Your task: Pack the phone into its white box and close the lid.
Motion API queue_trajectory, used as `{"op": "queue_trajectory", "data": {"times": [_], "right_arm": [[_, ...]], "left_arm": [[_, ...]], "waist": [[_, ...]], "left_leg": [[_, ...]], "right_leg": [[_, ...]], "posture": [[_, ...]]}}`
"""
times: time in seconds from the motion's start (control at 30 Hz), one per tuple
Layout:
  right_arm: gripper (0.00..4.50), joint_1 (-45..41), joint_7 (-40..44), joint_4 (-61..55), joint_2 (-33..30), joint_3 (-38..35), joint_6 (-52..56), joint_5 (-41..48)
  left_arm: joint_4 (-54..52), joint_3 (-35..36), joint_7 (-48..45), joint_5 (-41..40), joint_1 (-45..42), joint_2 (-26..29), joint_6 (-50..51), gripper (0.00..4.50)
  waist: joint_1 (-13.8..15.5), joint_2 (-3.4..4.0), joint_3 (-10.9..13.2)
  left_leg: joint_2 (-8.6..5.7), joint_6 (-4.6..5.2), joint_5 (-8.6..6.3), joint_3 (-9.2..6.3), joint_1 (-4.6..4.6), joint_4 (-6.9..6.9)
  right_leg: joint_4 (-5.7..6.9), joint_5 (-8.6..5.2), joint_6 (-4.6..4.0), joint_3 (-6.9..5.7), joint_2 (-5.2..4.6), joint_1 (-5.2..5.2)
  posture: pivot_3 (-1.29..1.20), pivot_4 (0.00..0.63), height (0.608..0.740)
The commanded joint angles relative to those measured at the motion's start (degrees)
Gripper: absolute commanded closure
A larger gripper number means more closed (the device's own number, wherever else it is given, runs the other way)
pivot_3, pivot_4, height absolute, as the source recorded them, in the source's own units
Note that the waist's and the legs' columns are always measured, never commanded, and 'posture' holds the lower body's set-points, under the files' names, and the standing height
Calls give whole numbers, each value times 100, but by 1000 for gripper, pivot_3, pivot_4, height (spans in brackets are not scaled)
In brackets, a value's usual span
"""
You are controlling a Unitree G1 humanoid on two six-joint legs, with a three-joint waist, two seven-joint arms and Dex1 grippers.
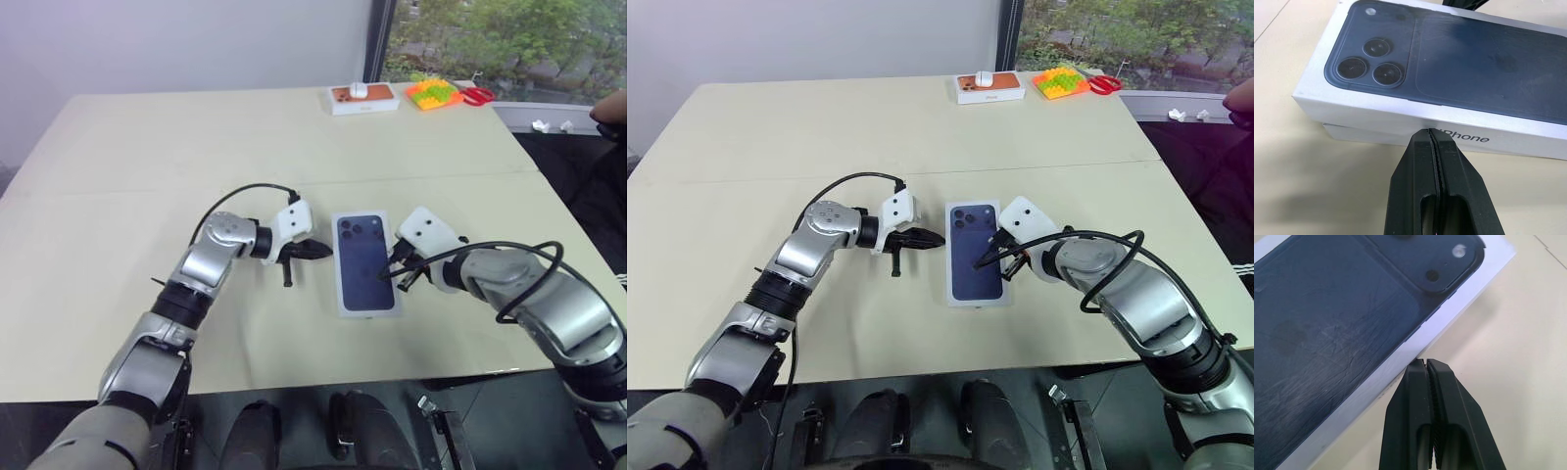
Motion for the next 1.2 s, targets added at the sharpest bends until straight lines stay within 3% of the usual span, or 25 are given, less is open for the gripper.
{"op": "queue_trajectory", "data": {"times": [0.03,0.4,0.57,0.73,0.9,1.2], "right_arm": [[4403,-112,7,55,121,-96,-127,-186],[4403,-51,140,10,-29,-84,-155,-604],[4403,263,566,-378,-387,-756,-488,-439],[4403,989,1306,-1236,-393,-1348,-616,268],[4403,1476,1290,-1720,-337,-929,-505,349],[4403,1680,723,-1421,-56,-419,-154,36]], "left_arm": [[-38,166,90,-85,-190,-37,44,4500],[118,323,176,-159,-274,110,260,4500],[444,758,194,-512,-671,47,450,4500],[703,509,-27,-355,-909,-169,214,4500],[1240,131,89,80,-1131,-522,-281,4500],[1784,-464,587,972,-1139,-752,-637,4500]], "waist": [[1,0,0],[0,0,0],[17,-1,0],[42,-1,-1],[13,-2,-1],[8,-7,-4]], "left_leg": [[0,0,0,0,0,0],[0,0,0,0,1,0],[-4,0,0,0,-3,2],[-6,0,0,-1,1,2],[-10,0,0,-1,6,4],[-9,1,-1,-2,12,4]], "right_leg": [[1,0,0,0,0,0],[1,0,0,0,0,0],[1,0,0,-2,0,-1],[-2,-2,4,-6,0,9],[0,-2,4,-6,-1,14],[-1,-2,5,-5,0,19]], "posture": [[0,150,740],[0,150,740],[0,150,740],[0,150,740],[0,150,740],[0,150,740]]}}
